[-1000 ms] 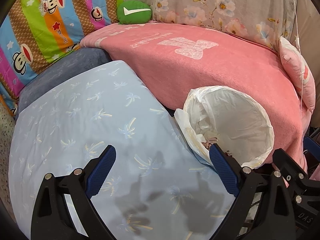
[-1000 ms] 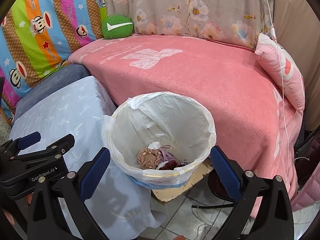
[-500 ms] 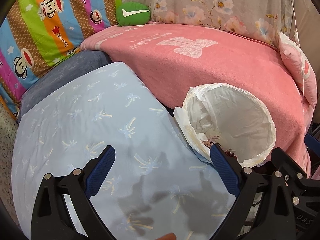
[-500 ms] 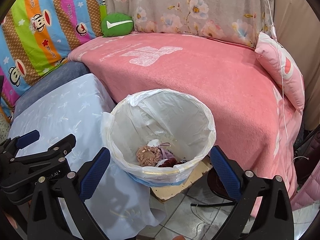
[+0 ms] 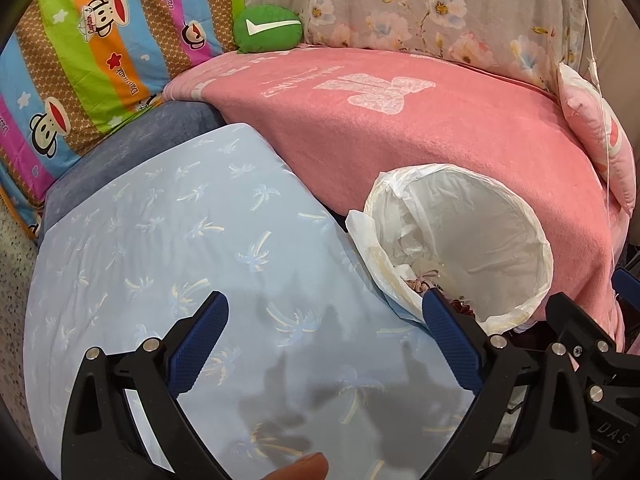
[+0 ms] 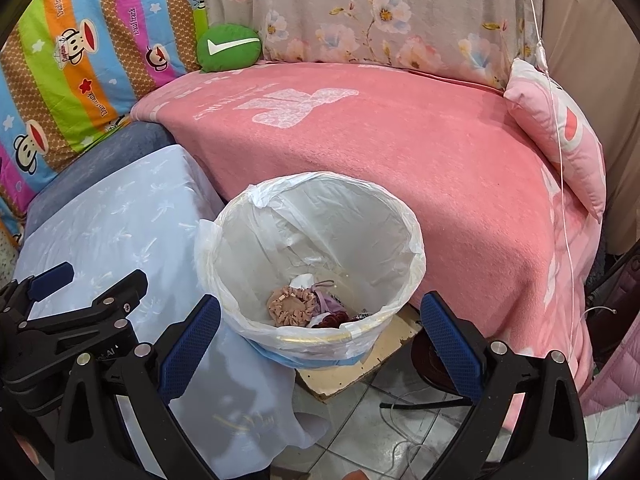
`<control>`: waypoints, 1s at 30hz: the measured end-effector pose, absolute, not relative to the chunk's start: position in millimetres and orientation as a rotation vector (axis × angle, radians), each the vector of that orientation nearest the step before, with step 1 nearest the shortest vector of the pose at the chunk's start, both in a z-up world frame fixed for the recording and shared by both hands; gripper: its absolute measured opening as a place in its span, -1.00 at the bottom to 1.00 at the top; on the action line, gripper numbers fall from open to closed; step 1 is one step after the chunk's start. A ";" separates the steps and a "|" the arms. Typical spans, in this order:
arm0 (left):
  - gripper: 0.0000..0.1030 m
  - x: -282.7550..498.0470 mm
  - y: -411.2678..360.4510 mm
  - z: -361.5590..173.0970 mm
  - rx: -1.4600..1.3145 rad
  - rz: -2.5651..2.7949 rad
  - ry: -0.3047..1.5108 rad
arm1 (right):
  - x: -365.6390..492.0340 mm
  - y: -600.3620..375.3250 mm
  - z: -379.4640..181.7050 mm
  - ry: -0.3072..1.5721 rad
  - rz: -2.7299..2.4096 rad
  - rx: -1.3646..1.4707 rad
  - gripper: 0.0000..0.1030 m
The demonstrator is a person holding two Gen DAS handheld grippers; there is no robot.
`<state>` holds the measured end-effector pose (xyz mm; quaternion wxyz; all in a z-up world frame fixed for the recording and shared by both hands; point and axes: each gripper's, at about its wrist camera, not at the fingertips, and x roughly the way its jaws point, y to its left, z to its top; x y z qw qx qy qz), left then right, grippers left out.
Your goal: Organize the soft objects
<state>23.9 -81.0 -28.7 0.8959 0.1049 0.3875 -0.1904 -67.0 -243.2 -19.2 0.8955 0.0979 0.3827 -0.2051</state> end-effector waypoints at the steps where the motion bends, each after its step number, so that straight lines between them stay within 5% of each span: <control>1: 0.81 23.6 -80.6 -29.1 0.215 -0.392 0.803 | -67.1 -243.5 -19.5 0.793 -0.426 0.202 0.88; 30: 0.82 17.9 -78.7 -28.5 0.202 -0.343 0.795 | -71.7 -242.6 -23.2 0.793 -0.434 0.198 0.88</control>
